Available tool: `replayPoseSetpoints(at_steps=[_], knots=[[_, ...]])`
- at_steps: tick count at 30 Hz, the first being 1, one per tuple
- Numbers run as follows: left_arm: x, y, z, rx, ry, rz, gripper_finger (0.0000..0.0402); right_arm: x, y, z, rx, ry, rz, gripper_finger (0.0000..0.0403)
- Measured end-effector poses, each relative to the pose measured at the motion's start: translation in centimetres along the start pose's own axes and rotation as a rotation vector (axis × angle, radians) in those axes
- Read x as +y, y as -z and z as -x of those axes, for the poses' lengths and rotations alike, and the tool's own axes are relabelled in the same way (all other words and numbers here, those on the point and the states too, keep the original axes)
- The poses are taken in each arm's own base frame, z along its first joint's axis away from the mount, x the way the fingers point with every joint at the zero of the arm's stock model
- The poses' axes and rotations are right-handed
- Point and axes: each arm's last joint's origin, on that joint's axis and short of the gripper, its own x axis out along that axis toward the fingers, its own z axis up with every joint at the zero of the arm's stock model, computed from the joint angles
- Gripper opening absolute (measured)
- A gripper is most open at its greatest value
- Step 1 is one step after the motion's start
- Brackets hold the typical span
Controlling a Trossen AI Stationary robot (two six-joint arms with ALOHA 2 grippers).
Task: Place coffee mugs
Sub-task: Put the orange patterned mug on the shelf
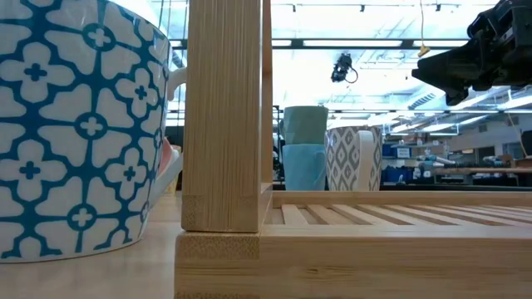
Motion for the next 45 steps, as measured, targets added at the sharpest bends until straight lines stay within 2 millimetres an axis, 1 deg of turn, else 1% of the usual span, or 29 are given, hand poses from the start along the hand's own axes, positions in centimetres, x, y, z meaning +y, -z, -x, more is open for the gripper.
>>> replayPoseSetpoints(at_steps=[3,5,14,18,21,38,45], knots=[[0.07,-0.01,0.00,-0.002,-0.026,0.000,0.0185,0.00,0.00,0.00,0.000,0.000,0.000,0.0135],[0.15,-0.01,0.00,-0.003,-0.052,0.001,0.0195,0.00,-0.01,0.00,0.000,0.000,0.000,0.0135],[0.43,-0.03,0.03,-0.010,-0.149,0.002,0.0286,0.00,0.00,0.00,0.000,0.000,0.000,0.0135],[0.54,-0.04,0.05,-0.012,-0.186,0.002,0.0311,0.00,0.00,0.00,0.000,0.000,0.000,0.0135],[0.60,-0.03,0.06,-0.013,-0.209,0.001,0.0314,0.00,0.00,0.00,0.000,0.000,0.000,0.0135],[0.60,-0.04,0.06,-0.014,-0.209,0.006,0.0314,0.00,0.00,0.00,0.000,0.000,0.000,0.0135],[0.70,-0.99,0.15,-0.132,-0.250,0.167,0.0314,0.00,0.00,0.00,0.000,0.000,0.000,0.0135]])
